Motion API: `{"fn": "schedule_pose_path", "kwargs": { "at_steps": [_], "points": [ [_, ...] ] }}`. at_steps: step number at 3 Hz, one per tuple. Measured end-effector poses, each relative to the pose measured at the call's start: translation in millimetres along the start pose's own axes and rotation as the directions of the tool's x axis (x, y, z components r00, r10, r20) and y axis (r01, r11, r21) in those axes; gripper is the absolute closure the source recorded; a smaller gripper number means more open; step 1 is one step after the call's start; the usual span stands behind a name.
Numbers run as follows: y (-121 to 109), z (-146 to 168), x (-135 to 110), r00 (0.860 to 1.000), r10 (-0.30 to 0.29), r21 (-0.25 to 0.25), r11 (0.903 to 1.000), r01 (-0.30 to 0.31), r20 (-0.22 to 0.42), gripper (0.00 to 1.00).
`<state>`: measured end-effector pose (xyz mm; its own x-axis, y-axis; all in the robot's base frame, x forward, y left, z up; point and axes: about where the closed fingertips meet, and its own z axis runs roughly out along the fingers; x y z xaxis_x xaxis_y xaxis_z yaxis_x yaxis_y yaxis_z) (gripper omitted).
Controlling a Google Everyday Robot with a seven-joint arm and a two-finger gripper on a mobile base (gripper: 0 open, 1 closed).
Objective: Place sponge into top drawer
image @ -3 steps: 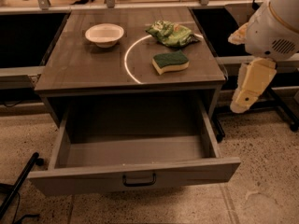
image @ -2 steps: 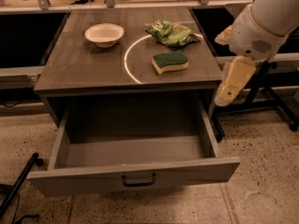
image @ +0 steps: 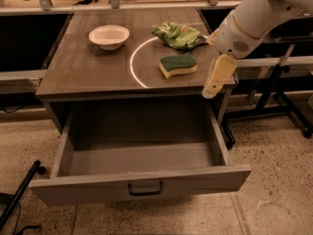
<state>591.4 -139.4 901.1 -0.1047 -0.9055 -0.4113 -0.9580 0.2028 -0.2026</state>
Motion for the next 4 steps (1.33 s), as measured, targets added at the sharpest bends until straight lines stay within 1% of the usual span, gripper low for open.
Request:
{"fn": "schedule_pose_path", "kwargs": {
  "at_steps": [1,2,3,4],
  "points": [
    [-12.4,11.2,-2.0,1.0,-0.025,-0.014,0.9996,0.025,0.019,0.0],
    [-39.9,35.7,-16.1,0.995,-0.094,-0.036,0.9948,0.095,0.041,0.0],
    [-54.7,55.0,-30.2,0.99,-0.137,-0.057,0.9887,0.139,0.028,0.0],
    [-62.2,72.3,-43.1,0.985,-0.17,-0.082,0.982,0.17,0.001,0.0]
  ]
}}
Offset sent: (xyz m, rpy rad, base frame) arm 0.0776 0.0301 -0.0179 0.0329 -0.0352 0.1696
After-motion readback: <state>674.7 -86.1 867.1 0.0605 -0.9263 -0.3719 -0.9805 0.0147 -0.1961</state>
